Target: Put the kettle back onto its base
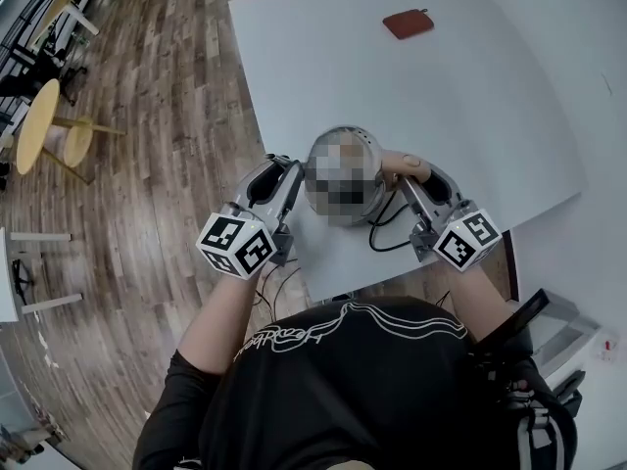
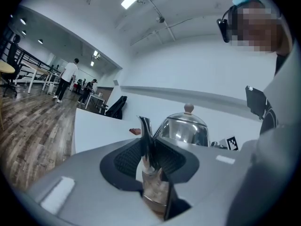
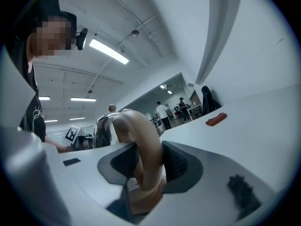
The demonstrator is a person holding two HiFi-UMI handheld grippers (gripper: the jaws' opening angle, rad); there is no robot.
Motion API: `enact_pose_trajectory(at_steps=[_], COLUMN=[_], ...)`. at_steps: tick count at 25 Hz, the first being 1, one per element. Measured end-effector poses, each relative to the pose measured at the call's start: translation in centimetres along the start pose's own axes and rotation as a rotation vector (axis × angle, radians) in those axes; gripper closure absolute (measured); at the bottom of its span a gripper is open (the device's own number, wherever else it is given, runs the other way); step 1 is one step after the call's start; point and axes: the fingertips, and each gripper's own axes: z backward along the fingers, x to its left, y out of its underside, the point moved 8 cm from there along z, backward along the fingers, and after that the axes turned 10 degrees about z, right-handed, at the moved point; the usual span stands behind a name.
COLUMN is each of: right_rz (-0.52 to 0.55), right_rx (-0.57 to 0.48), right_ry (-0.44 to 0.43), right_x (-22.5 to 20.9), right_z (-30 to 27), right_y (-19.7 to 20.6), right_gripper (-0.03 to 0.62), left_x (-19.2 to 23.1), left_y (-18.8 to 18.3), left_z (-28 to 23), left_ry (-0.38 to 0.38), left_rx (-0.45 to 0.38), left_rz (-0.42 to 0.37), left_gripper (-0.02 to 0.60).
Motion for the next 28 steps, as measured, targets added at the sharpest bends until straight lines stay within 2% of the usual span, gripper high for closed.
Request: enact_pose_trajectory(at_steps=[7,14,28], right_rz=[0.082,0.099,0.102], right_rx=[0.047,0.069,0.094], right_ry=[0.048,0.078,0.072], right_x=[0.1,0.0,-0.1], right_z=[0.0,-0.2,-0.2], right_y=[0.3,0.5,1.5], right_gripper=[0.456,0.459,0.461], left_x=[0.1,0.6,0.7], left_y=[0.4,1.2,1.6], left_z=[-0.1,-0.2,-0.4], left_ry=[0.040,0.052,0.047], left_rx=[-0.013,-0.025,-0.027], left_rz=[-0.053,-0.048,-0.081], left_gripper=[0.480,0.480,0.479])
